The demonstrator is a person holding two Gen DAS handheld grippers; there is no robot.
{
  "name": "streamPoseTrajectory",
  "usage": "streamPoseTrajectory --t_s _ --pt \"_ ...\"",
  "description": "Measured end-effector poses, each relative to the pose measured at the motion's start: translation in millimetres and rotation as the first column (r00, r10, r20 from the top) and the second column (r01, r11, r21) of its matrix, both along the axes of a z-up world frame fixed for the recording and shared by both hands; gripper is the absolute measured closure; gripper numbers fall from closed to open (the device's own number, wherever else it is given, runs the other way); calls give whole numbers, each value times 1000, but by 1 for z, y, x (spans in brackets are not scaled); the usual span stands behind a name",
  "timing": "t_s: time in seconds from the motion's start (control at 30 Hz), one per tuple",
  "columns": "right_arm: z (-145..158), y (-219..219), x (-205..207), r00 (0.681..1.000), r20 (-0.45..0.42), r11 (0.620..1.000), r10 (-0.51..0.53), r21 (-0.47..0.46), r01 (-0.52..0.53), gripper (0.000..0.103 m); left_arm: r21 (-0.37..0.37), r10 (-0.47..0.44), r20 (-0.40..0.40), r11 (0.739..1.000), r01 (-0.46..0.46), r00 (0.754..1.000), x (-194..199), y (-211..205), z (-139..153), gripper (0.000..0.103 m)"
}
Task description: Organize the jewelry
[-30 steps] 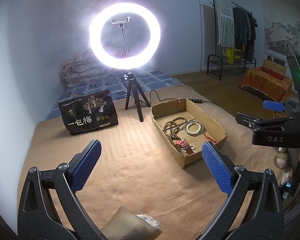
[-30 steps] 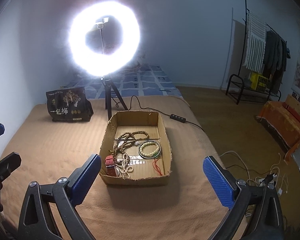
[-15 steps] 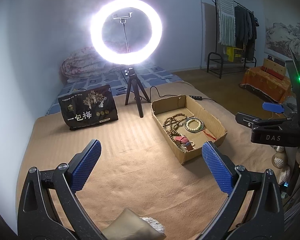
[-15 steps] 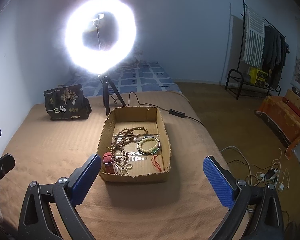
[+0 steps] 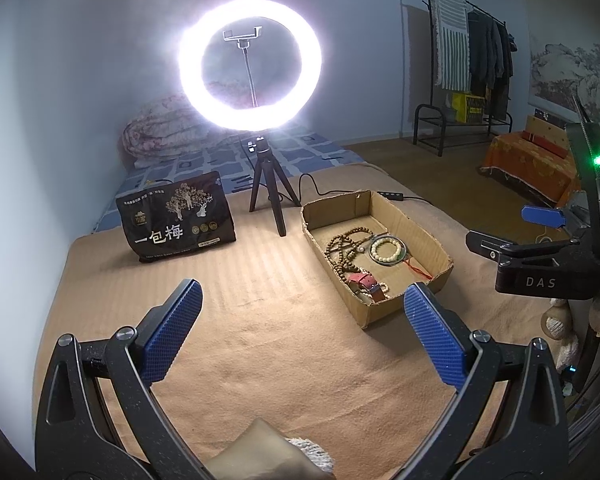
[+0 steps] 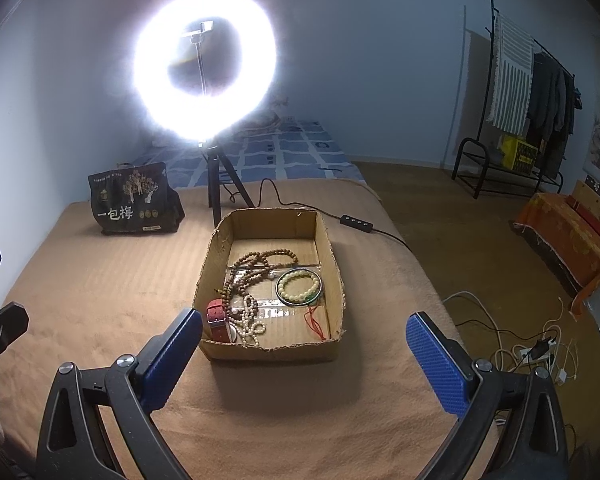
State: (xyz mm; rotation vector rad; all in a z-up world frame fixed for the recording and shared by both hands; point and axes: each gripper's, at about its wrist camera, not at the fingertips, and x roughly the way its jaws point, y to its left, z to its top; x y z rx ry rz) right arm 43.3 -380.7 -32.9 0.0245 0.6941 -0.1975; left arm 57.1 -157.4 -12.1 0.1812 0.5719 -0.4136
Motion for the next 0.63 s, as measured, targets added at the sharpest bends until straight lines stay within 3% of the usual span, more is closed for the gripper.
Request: streamPoseTrajectory --t_s 0.63 --pt "-3 2 2 1000 -15 1000 1 -1 -1 0 6 6 10 1000 -6 1000 1 1 1 0"
